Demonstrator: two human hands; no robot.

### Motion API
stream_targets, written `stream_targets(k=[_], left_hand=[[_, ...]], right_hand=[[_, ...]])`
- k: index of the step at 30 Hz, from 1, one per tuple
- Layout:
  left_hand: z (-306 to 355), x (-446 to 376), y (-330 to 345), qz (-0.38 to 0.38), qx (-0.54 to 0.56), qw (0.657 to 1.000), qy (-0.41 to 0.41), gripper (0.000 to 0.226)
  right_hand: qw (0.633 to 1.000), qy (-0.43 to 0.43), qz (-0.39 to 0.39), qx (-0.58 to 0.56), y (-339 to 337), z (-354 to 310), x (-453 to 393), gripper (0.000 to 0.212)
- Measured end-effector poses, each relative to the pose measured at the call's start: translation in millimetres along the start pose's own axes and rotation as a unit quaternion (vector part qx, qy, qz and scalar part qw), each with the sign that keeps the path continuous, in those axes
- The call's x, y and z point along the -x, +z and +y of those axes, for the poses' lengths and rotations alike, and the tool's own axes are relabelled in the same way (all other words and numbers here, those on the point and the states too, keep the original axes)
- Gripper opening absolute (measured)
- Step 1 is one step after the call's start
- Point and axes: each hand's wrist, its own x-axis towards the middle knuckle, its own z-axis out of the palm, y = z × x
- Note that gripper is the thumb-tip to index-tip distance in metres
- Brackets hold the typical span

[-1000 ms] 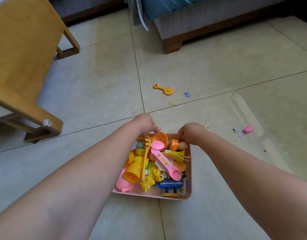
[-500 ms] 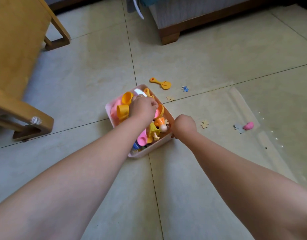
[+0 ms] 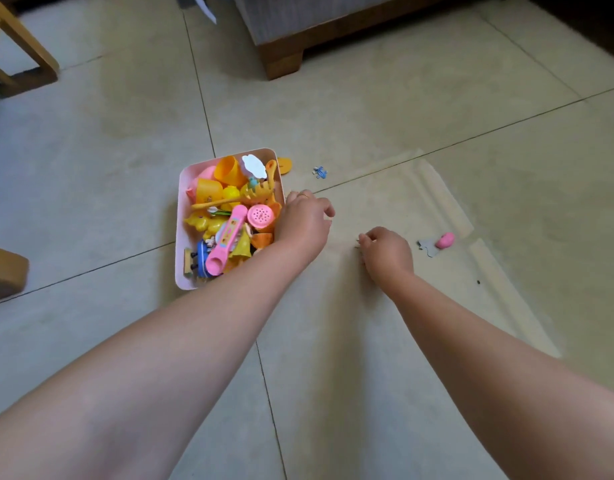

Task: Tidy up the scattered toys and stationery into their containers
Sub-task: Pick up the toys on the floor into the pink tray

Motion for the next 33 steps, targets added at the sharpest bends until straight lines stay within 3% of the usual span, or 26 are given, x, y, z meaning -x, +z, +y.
stream_targets(k=[3, 7, 11, 15, 25, 30, 33], left_hand=[[16, 0, 25, -0.094, 0.029, 0.995, -0.018, 0.030], [31, -1, 56, -0.140, 0.066, 0.986, -0.068, 0.046], [43, -6, 70, -0.113, 0.076, 0.987, -0.085, 0.043], [48, -10, 76, -0.103, 0.110, 0.982, -0.109, 0.021], [50, -3, 72, -0.111, 0.129, 0.983, -0.073, 0.020], [42, 1, 52, -0.076, 0.164, 0.982, -0.060, 0.018], [28, 2, 32, -0.025, 0.174, 0.983, -0.046, 0.015]], right_hand=[[0.998, 0.036, 0.056, -0.008, -16, 22, -9, 0.009], [0.992, 0.069, 0.104, 0.020, -28, 44, -12, 0.025], [0.985, 0.058, 0.158, 0.025, -33, 56, -11, 0.039], [0.984, 0.068, 0.162, 0.028, -38, 59, -15, 0.026], [0.976, 0.075, 0.207, 0.000, -39, 61, -19, 0.018], [0.944, 0.146, 0.269, -0.123, -36, 62, -21, 0.016], [0.949, 0.134, 0.258, -0.123, -34, 57, -18, 0.012]])
